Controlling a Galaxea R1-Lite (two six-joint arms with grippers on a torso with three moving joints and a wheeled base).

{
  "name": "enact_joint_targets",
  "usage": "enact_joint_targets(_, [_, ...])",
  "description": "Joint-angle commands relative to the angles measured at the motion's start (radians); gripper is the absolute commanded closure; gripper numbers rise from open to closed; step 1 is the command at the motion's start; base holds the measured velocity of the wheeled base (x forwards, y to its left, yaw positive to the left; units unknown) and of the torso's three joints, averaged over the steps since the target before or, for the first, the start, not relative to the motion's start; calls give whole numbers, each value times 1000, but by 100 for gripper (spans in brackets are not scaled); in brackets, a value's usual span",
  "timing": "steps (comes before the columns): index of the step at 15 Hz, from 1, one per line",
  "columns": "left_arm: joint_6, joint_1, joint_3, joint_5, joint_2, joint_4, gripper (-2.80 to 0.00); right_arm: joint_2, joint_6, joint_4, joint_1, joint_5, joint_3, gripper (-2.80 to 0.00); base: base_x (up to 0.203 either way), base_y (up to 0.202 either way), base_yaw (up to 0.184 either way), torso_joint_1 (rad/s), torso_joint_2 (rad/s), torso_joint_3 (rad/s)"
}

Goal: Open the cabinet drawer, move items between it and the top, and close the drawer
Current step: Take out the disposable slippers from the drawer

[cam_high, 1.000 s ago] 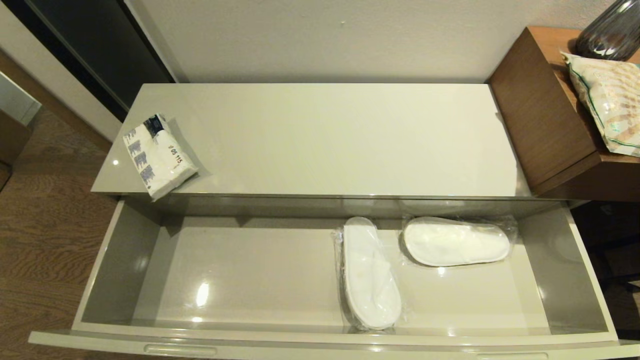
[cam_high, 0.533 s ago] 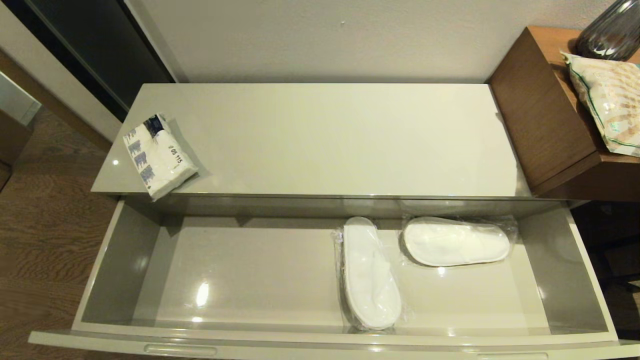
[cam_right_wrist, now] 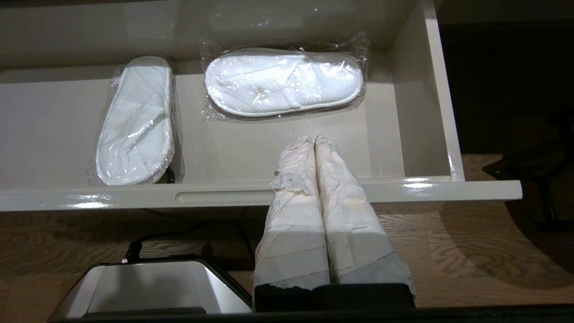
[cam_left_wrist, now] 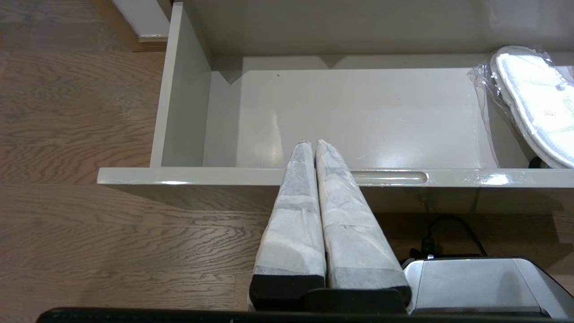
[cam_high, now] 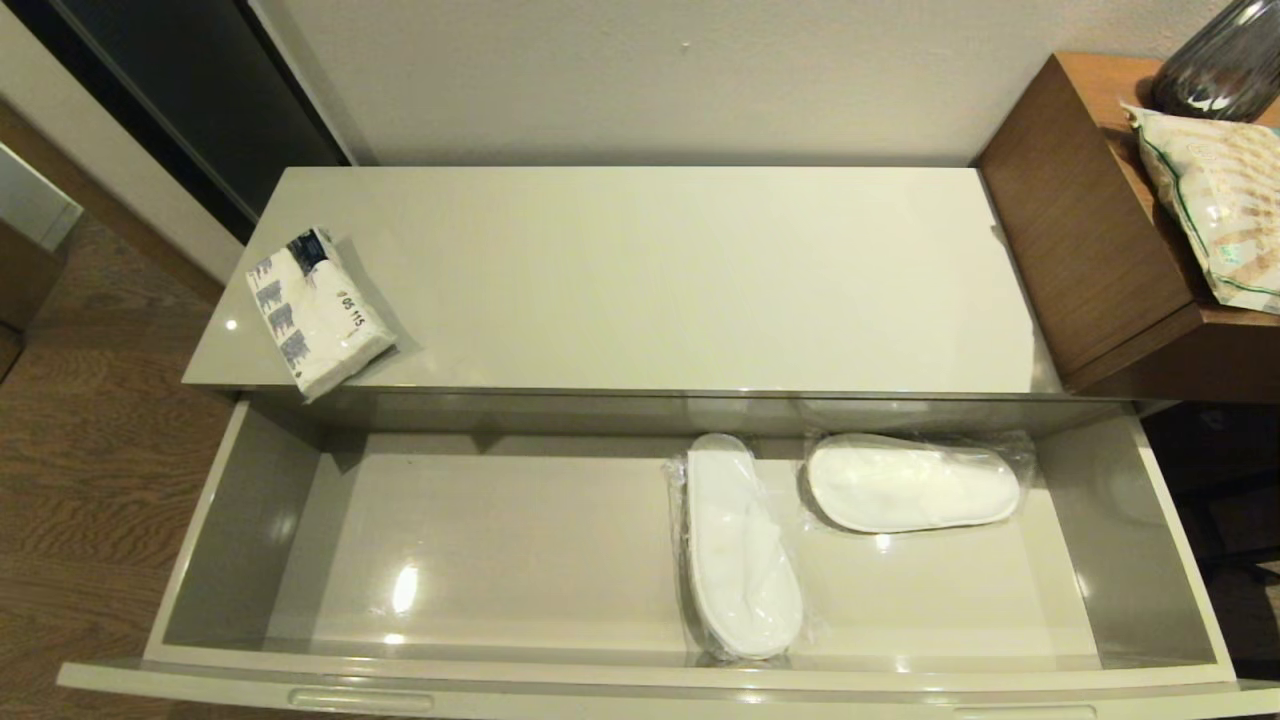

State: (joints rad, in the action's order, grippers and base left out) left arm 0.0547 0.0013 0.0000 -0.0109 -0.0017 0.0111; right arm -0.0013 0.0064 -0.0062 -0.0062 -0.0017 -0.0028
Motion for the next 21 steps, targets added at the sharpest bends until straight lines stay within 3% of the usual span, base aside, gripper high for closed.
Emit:
enact_joint_targets(1, [1, 0, 0, 0, 2, 0, 0, 1, 0, 0, 0, 0, 1, 0, 0, 0, 0, 0, 0, 0])
enact_joint_targets(6, [1, 0, 0, 0, 2, 0, 0, 1, -17, -4, 0, -1, 3, 0, 0, 0, 0, 0, 0, 0])
enact_joint_targets(9, [2, 0, 0, 0, 2, 0, 0, 2, -81, -25, 0, 4, -57, 0, 0, 0, 0, 0, 0, 0])
enact_joint_targets(11, [-1, 0, 0, 0, 2, 0, 0, 2, -91, 125, 0, 40, -256, 0, 0, 0, 0, 0, 0, 0])
enact_joint_targets(13, [1, 0, 0, 0, 2, 0, 0, 3, -83, 396, 0, 76, -564, 0, 0, 0, 0, 0, 0, 0])
enact_joint_targets(15, [1, 0, 0, 0, 2, 0, 0, 5, -73, 634, 0, 111, -769, 0, 0, 0, 0, 0, 0, 0])
enact_joint_targets(18, [1, 0, 0, 0, 2, 0, 0, 158, -38, 648, -7, 129, -926, 0, 0, 0, 0, 0, 0, 0])
enact_joint_targets(21, [1, 0, 0, 0, 2, 0, 0, 478, 112, 672, -100, 134, -1199, 0, 0, 0, 0, 0, 0, 0])
